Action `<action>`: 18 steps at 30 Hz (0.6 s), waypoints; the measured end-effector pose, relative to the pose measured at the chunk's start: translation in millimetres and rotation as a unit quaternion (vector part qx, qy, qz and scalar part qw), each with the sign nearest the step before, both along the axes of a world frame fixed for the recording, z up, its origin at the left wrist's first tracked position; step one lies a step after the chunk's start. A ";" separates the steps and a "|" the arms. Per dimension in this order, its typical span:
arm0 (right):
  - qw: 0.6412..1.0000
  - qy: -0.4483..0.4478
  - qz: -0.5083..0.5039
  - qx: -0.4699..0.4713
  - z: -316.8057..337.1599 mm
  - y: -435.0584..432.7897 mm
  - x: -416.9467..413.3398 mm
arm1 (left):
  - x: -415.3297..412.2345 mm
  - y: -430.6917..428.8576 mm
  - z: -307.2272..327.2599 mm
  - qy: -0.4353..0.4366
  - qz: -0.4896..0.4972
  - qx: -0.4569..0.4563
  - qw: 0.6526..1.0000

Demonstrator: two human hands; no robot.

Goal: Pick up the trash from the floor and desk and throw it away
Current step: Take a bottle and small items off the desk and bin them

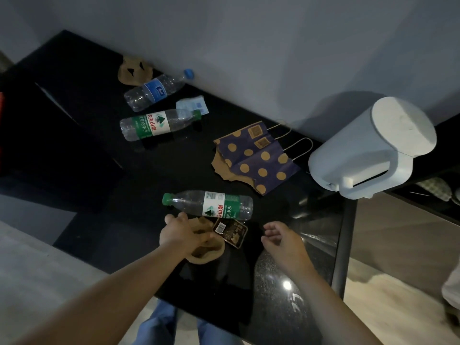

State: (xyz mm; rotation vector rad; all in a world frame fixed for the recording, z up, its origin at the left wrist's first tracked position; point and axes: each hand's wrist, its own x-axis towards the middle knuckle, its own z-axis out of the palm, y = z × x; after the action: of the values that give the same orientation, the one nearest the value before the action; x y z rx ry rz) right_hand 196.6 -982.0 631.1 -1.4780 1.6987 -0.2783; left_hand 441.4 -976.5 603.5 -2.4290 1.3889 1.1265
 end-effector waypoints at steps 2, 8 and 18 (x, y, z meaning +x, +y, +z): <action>1.000 0.011 0.009 -0.002 -3.8 -5.0 -4.9 | 3.5 0.4 -3.0 0.004 -0.005 0.008 1.000; 0.985 0.046 0.152 0.069 -25.1 -21.9 11.3 | 8.8 12.4 -7.6 0.019 0.011 0.004 1.000; 0.956 0.168 0.241 -0.016 -44.4 -20.9 41.5 | 27.4 23.5 -8.0 0.081 0.024 -0.009 0.996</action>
State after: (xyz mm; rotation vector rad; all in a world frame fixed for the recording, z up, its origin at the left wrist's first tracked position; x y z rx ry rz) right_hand 238.1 -1002.9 586.7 -1.9935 1.5216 0.2230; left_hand 468.8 -953.0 595.5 -2.4432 1.3977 1.3538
